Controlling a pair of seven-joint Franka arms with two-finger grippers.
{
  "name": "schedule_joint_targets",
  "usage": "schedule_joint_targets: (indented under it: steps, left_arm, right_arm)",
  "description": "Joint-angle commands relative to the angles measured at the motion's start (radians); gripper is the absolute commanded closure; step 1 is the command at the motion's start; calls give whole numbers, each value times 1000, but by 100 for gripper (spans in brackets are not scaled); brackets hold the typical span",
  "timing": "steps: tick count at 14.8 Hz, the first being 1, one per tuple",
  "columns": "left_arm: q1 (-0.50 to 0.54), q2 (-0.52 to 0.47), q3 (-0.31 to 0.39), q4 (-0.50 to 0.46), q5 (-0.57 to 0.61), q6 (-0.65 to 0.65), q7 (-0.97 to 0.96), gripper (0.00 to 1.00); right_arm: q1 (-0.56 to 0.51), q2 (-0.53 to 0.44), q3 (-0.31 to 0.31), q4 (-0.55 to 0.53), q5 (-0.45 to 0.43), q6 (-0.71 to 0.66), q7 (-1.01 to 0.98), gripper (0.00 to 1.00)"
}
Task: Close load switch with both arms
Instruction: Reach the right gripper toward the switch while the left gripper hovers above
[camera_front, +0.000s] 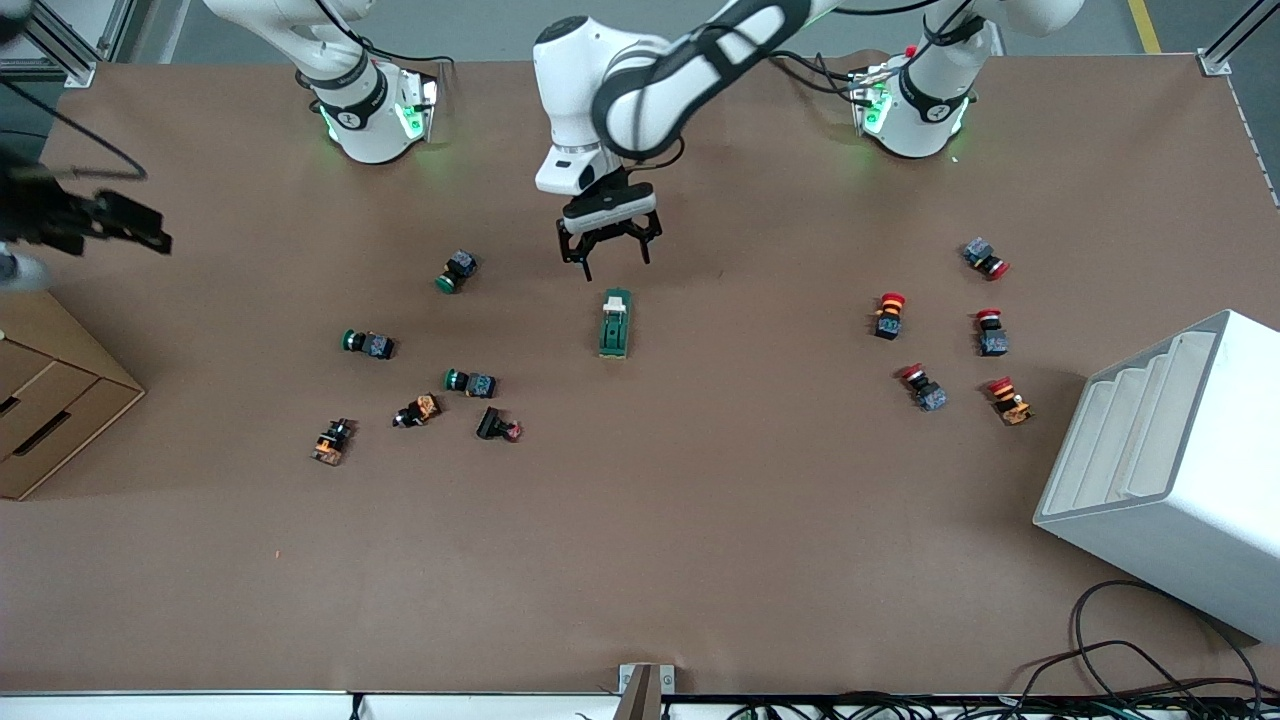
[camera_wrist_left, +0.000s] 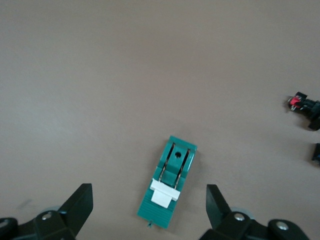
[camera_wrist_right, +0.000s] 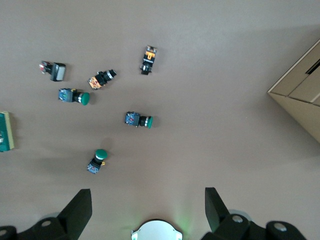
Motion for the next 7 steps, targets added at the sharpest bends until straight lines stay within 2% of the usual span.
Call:
schedule_joint_targets:
  steps: [1,4,7]
  left_arm:
    - [-43,58,1,-27,157,11,-202,0]
    - [-86,90,4,-61,262,3,-291,0]
    - [-86,95,6,-150,425,1,-334,1]
  right_arm:
    - [10,28,6,-9,7,1,53,0]
    - [64,71,12,-28,100,25,292,0]
    - [134,82,14,-93,185,82,487,0]
